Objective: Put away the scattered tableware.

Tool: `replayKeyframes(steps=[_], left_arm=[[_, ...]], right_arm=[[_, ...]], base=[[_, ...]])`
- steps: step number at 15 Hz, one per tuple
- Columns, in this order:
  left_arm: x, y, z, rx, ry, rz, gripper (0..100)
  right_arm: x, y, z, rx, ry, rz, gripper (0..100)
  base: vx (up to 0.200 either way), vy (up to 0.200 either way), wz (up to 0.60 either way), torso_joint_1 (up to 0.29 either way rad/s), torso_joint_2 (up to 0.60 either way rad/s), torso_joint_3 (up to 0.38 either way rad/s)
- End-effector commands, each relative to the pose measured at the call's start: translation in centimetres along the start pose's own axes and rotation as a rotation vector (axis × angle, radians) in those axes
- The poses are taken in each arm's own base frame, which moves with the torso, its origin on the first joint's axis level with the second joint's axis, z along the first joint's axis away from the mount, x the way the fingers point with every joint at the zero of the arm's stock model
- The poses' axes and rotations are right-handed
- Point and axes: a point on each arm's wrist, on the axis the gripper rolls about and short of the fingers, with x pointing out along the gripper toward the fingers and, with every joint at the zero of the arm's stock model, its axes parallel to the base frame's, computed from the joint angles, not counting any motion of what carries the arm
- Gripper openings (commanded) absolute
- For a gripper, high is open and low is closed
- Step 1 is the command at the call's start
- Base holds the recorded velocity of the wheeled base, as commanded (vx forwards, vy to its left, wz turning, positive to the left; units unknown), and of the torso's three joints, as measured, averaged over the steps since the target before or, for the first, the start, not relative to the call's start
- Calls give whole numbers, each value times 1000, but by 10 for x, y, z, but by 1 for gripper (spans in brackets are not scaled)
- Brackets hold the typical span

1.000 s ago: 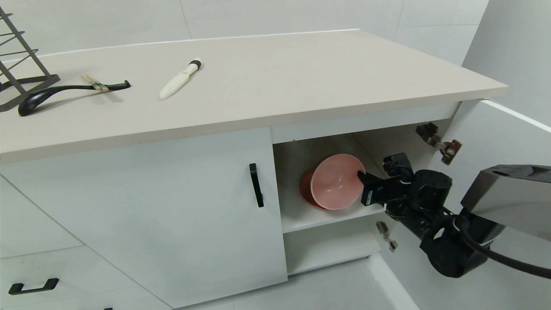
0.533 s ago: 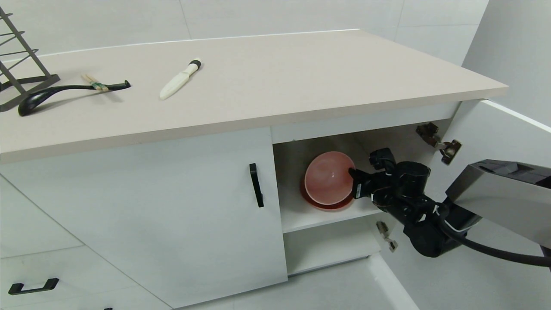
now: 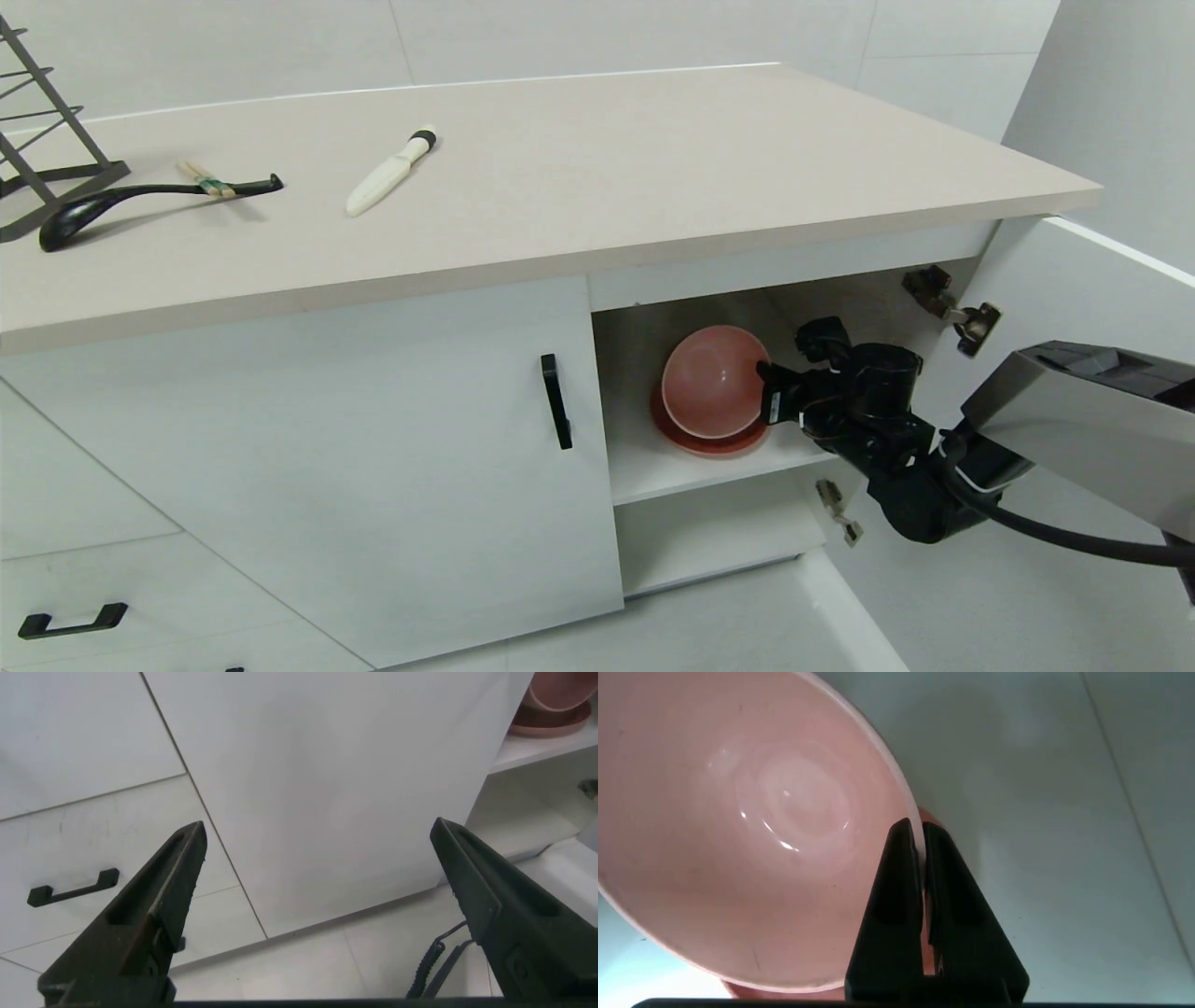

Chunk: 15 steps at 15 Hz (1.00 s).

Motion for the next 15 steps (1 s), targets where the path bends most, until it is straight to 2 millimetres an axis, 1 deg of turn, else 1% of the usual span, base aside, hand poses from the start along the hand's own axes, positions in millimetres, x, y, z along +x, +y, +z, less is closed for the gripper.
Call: replayKeyframes(steps=[1,10,15], left_arm=[[0,0,0,-1,2,0,100],[0,0,0,-1,2,0,100],[0,0,0,-2,2,0,100]], right_arm=[[-3,0,1,0,3,-2,0],[-22,1,-4,0,4,4,0],[-22,1,-6,0,6,4,0]], base=[[0,0,0,0,0,0],[0,0,0,0,0,0],[0,0,0,0,0,0]])
